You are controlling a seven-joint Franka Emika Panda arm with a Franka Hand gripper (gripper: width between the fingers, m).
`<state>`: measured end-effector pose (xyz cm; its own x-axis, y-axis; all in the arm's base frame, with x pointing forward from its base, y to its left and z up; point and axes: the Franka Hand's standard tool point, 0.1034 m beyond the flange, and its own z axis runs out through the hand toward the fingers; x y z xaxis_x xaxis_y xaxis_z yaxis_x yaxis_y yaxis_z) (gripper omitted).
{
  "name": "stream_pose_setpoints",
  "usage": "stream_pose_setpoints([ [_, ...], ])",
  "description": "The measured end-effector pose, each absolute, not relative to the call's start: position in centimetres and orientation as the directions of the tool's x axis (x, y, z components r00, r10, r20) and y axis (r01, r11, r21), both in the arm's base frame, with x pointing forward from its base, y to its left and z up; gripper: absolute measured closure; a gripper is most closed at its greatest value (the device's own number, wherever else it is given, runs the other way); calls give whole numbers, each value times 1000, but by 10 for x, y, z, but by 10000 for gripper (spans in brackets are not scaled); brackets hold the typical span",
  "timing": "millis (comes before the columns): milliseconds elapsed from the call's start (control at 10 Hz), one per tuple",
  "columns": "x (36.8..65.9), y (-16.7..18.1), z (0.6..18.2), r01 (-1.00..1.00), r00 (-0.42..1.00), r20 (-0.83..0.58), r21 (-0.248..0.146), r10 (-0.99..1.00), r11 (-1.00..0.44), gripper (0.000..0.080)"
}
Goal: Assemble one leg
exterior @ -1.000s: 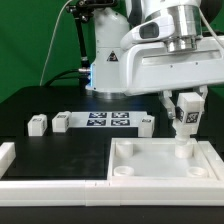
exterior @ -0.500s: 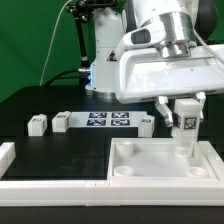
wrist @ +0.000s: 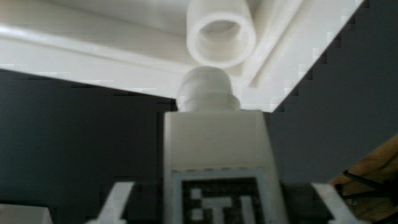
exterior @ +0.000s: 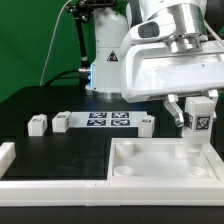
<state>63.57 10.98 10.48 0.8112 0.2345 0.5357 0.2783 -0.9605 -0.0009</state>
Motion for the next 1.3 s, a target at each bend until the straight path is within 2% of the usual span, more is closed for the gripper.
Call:
stream_pose_setpoints([
  [400, 632, 113, 84, 287, 812, 532, -2, 242, -958, 511],
  [1100, 625, 117, 64, 288, 813, 530, -7, 241, -957, 511],
  [1300, 627, 115, 64, 282, 798, 555, -3, 233, -959, 511],
])
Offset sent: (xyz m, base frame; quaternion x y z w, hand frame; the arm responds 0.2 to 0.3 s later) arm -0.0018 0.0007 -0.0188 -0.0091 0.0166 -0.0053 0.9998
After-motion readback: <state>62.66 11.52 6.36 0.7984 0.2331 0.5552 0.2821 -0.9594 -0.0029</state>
